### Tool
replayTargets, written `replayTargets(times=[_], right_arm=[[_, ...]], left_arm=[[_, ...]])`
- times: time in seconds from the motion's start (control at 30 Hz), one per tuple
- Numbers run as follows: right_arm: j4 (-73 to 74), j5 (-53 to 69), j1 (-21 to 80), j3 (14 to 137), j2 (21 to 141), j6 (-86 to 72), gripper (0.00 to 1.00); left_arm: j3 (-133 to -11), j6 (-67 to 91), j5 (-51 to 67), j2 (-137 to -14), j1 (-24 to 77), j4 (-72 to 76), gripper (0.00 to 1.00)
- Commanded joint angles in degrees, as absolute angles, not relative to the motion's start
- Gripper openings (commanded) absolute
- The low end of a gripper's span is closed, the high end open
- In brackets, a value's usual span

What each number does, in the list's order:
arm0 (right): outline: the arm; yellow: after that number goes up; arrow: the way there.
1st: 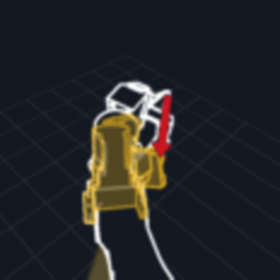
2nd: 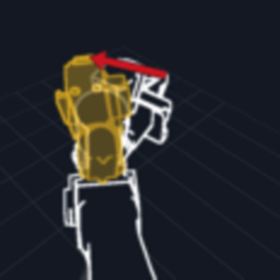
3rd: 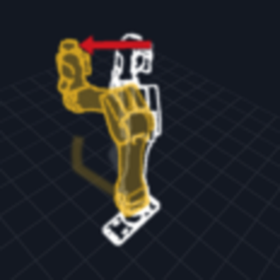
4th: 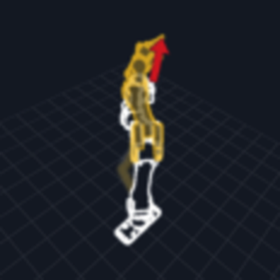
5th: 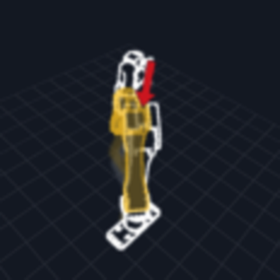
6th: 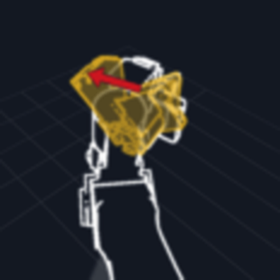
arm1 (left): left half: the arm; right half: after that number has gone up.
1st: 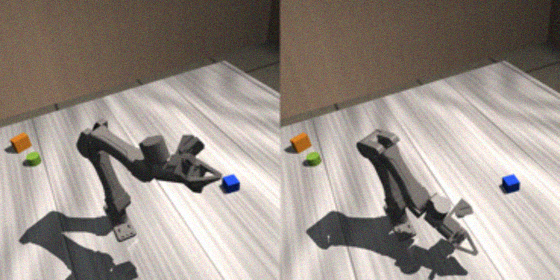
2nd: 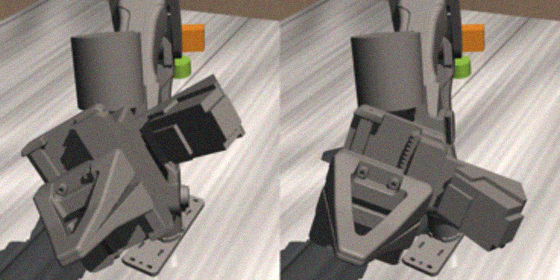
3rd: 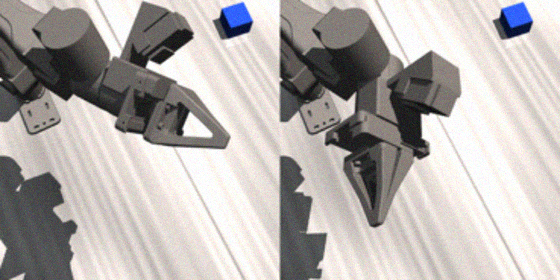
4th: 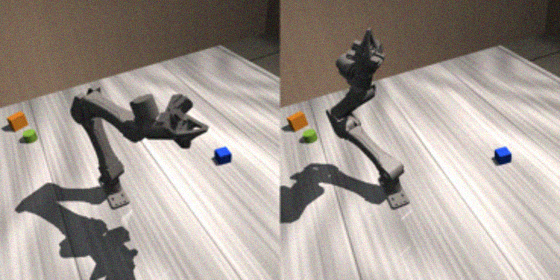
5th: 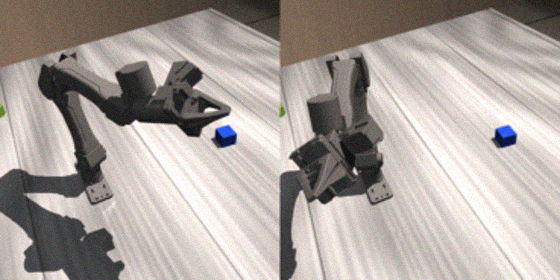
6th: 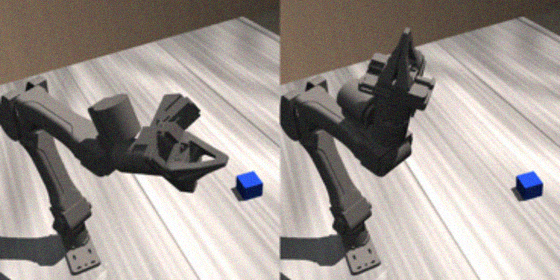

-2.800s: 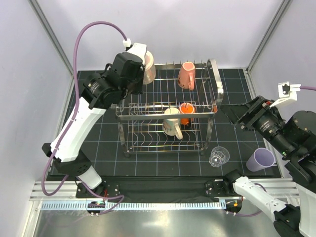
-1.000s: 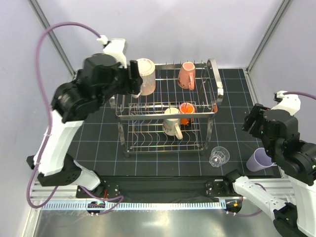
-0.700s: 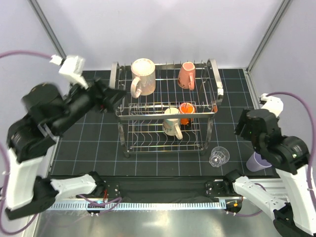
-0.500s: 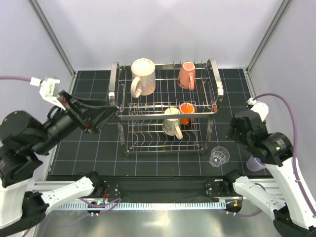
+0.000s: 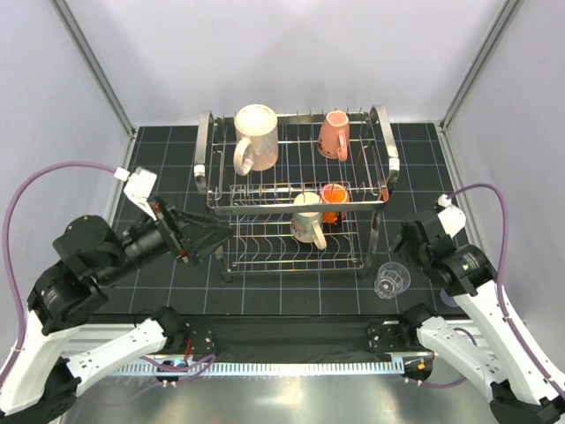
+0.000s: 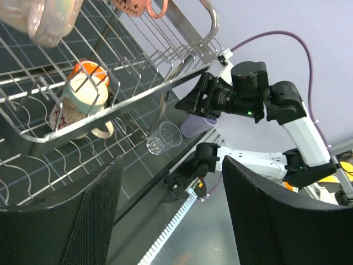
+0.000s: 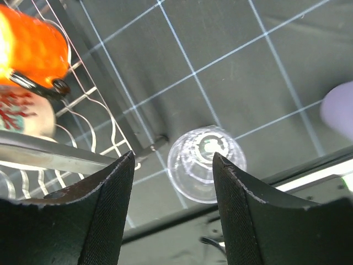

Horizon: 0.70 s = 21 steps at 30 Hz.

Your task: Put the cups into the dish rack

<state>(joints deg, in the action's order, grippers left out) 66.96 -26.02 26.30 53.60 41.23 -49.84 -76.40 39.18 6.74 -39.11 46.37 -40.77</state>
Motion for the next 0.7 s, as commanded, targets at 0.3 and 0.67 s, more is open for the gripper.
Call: replayTargets(times=[0.3,0.67], right_arm=[[62.05,-28.66,26.1,47.12,38.58,-71.26,0.6],[55.56,-23.3,21.11,40.96,40.25,-71.98,0.6]], left_arm=[[-70.23,44.3,9.05,-32.7,46.23,-37.53,0.71],[-68.91,45.26,10.02,-31.82,46.23,-37.7,0.71]])
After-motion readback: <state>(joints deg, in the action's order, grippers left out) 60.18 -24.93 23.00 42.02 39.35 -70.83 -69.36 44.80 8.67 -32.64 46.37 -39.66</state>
